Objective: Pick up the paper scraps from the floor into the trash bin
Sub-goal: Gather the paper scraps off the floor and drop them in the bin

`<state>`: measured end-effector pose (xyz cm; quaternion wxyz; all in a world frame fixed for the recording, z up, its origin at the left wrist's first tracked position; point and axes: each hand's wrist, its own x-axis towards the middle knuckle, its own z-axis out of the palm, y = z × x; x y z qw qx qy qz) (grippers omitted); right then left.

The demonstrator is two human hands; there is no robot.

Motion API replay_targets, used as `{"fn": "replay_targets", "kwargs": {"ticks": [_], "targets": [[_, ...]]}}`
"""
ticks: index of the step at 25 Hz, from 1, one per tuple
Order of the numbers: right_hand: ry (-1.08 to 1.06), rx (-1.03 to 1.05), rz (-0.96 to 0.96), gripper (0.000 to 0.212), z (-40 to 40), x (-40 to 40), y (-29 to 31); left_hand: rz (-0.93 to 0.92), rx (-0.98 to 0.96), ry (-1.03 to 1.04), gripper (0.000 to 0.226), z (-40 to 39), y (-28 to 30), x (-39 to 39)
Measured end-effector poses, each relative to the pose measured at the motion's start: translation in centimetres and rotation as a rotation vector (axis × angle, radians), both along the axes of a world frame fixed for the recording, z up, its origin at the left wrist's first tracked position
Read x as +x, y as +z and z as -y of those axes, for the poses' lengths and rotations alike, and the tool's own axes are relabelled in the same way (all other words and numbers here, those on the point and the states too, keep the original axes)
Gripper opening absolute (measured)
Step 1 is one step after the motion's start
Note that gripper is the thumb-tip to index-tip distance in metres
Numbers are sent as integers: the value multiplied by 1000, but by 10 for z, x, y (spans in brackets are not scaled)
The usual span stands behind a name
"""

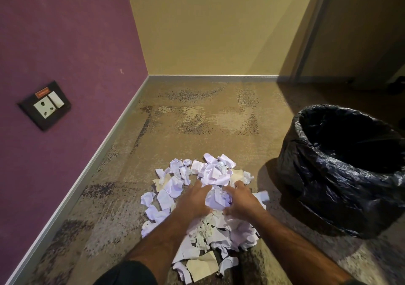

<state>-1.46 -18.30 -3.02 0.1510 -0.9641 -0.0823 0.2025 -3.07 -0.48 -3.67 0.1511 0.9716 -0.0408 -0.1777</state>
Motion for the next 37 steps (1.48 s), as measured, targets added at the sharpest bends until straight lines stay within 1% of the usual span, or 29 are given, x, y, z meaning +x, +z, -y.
{"fn": "replay_targets", "kwargs": {"ticks": [3,7,9,11,15,17,23,27,29,31,33,34,35,36,37], "targets": [[-65,63,58,65,-2,-1,-5,118,-57,20,55,5,-2,-3],[-149,199,49,52,-1,1,-7,208,-111,92,38,12,2,-3],[-134,219,87,45,-2,3,-3,218,-146,118,32,13,9,0],[-112,217,142,41,-3,8,6,222,-168,135,33,11,18,5],[-101,227,215,38,-4,17,37,216,-164,148,45,1,50,12],[-96,224,245,38,-3,21,55,217,-161,156,44,-4,69,16],[-110,244,354,34,8,46,134,332,-185,179,48,-8,156,37],[-154,285,423,35,14,56,189,369,-200,216,43,2,214,53],[-174,308,461,37,26,59,222,397,-215,208,40,15,243,59],[-185,284,503,35,47,62,253,424,-254,169,33,35,271,61],[-207,272,531,33,73,64,279,441,-263,121,9,59,294,63],[-215,257,538,32,86,64,288,443,-276,116,11,72,302,66],[-226,233,545,30,102,64,297,449,-299,109,21,89,308,68],[-248,206,554,29,120,63,303,446,-327,94,23,108,311,71],[-280,178,562,29,138,61,308,436,-358,77,21,129,313,73]]}}
